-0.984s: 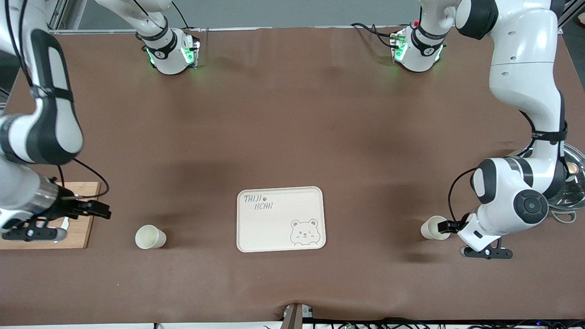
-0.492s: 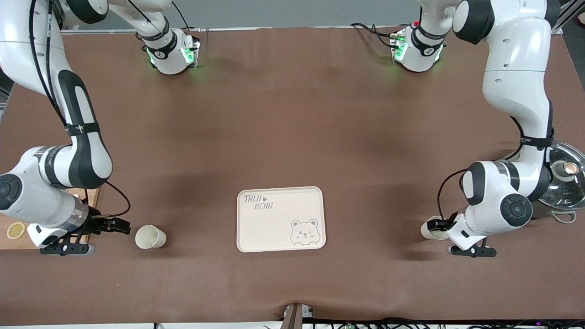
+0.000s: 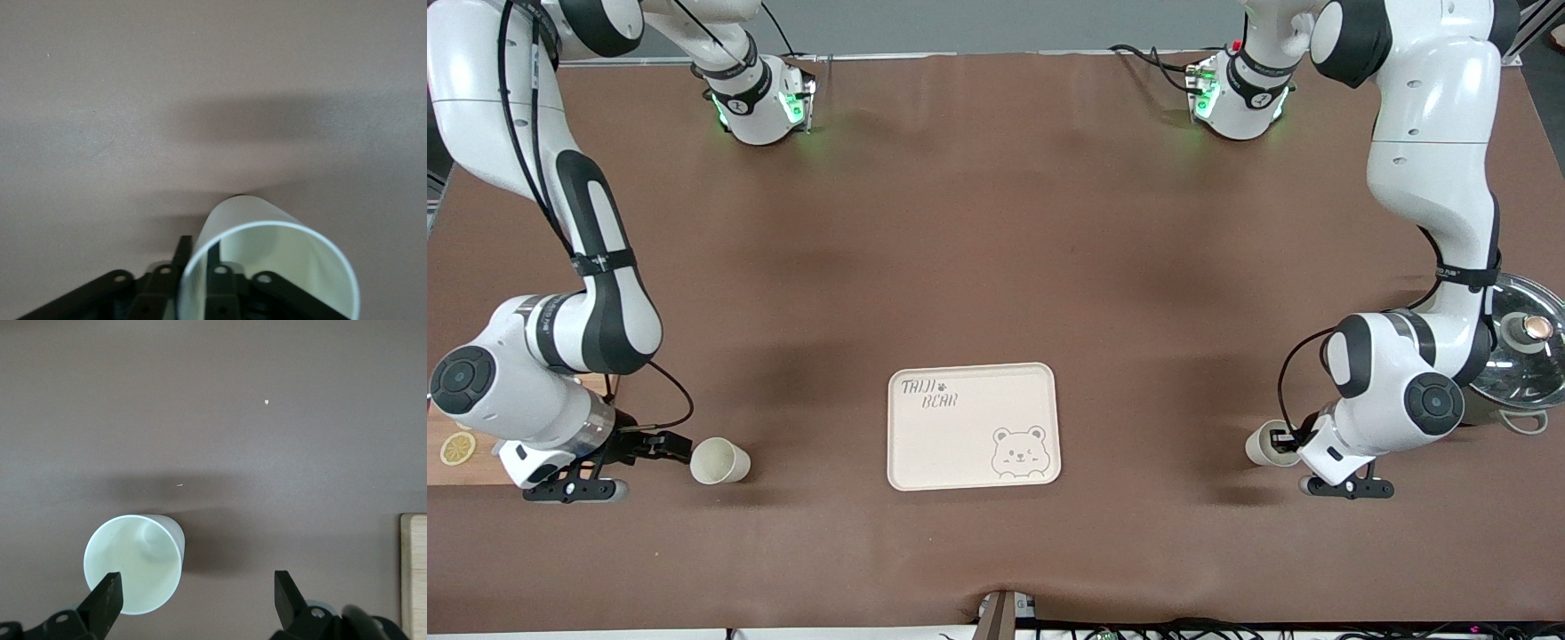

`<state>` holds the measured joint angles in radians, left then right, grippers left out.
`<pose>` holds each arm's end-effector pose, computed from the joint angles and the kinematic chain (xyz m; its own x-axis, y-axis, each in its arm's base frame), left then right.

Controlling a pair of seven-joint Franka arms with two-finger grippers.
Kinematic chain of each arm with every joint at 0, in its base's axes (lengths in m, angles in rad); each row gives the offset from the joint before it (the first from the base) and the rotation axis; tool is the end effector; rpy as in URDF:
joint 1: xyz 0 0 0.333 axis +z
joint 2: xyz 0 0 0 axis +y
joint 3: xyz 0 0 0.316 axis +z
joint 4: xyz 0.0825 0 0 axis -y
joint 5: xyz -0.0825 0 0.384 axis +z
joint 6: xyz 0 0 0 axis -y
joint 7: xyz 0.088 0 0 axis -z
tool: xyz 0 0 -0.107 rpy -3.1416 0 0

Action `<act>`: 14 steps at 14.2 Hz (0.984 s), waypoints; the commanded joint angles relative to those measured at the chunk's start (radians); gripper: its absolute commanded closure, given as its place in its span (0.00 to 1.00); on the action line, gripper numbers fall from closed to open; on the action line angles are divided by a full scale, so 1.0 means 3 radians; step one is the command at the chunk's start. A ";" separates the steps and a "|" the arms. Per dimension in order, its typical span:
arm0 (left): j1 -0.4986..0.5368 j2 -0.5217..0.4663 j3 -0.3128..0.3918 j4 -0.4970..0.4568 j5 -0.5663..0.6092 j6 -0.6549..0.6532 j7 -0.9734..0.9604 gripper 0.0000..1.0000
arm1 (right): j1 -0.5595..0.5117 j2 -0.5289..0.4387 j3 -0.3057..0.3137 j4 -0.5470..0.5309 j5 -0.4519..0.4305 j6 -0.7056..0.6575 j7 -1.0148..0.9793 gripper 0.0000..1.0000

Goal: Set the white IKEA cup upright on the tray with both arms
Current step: 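Lower both grippers around the cup rims and close them on the cups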

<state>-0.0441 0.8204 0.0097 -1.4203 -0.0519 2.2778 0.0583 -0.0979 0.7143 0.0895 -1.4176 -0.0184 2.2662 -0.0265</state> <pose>0.7310 -0.0278 0.2108 0.9973 -0.0622 0.0386 -0.0635 -0.9975 0.0314 0.7397 -0.0203 0.2905 0.9905 0.0004 0.1373 0.0058 -0.9992 -0.0393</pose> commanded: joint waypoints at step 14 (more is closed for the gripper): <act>-0.0394 -0.0403 -0.0237 0.0158 -0.0067 -0.0536 -0.0714 1.00 | 0.0030 0.0390 0.0019 0.0113 -0.0128 0.0377 0.0027 0.00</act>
<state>-0.1141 0.7112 -0.0665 -1.3849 -0.0623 2.1667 -0.0745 -0.0851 0.8137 0.0895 -1.4063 -0.0296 2.3768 -0.0269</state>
